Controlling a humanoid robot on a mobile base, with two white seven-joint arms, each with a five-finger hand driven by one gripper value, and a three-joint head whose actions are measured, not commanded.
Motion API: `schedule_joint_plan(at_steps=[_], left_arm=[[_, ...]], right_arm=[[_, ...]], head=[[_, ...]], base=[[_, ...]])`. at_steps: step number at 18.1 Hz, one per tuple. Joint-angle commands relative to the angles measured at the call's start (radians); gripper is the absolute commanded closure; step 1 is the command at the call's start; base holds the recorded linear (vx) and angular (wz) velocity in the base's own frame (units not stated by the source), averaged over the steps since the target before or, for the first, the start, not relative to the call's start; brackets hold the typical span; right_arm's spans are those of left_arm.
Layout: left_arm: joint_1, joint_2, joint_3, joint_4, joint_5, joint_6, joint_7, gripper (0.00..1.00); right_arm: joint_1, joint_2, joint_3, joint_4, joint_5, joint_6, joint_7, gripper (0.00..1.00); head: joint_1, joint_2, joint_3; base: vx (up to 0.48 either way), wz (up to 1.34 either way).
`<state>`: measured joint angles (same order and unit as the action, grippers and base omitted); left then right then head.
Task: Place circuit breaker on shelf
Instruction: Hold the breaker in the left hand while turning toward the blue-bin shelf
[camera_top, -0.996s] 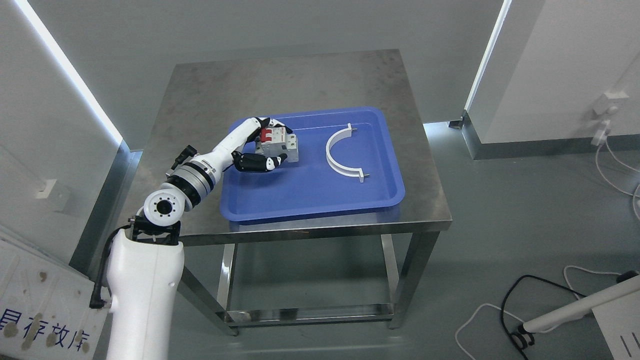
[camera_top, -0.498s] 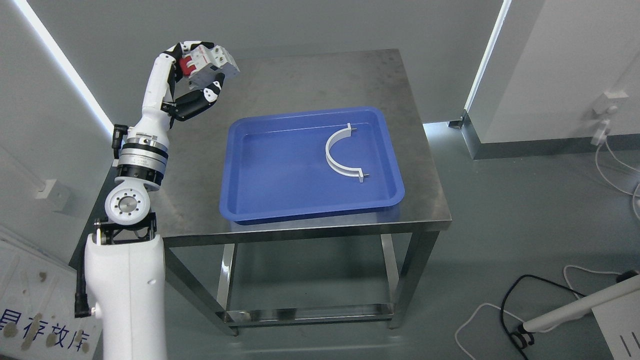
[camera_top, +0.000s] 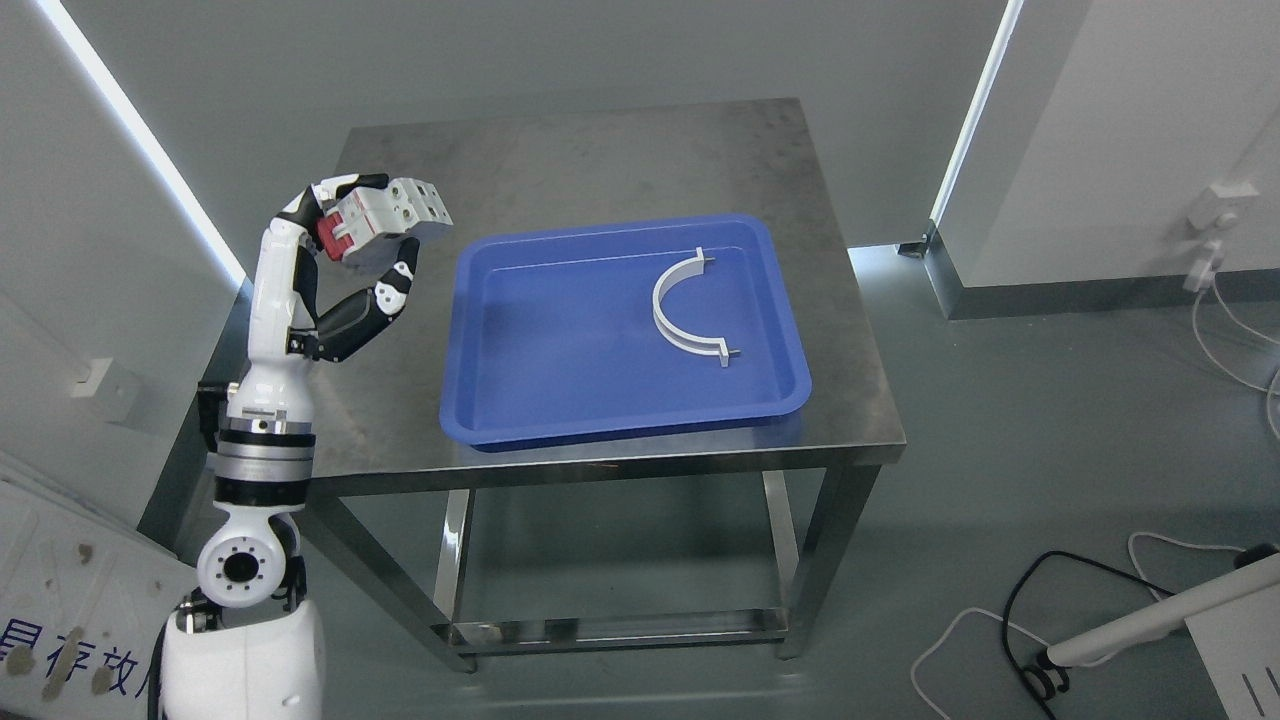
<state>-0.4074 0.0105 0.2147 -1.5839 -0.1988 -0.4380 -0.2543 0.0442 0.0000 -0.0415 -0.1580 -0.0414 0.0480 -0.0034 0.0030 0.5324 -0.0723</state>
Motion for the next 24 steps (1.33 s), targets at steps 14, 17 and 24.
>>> schedule_joint_plan(at_steps=[14, 17, 24], left_arm=[[0.16, 0.007, -0.046, -0.1, 0.016, -0.14, -0.065, 0.89], [0.174, 0.007, -0.044, -0.102, 0.016, -0.166, -0.086, 0.89], [0.185, 0.007, -0.041, -0.102, 0.018, -0.176, -0.088, 0.89]], right_arm=[[0.0, -0.017, 0.0, 0.0, 0.0, 0.0, 0.0, 0.0], [0.0, -0.017, 0.0, 0.0, 0.0, 0.0, 0.0, 0.0], [0.0, -0.017, 0.0, 0.0, 0.0, 0.0, 0.0, 0.0]], head=[[0.0, 0.0, 0.0], [0.0, 0.0, 0.0], [0.0, 0.0, 0.0]], base=[[-0.014, -0.02], [-0.065, -0.09], [-0.093, -0.15]])
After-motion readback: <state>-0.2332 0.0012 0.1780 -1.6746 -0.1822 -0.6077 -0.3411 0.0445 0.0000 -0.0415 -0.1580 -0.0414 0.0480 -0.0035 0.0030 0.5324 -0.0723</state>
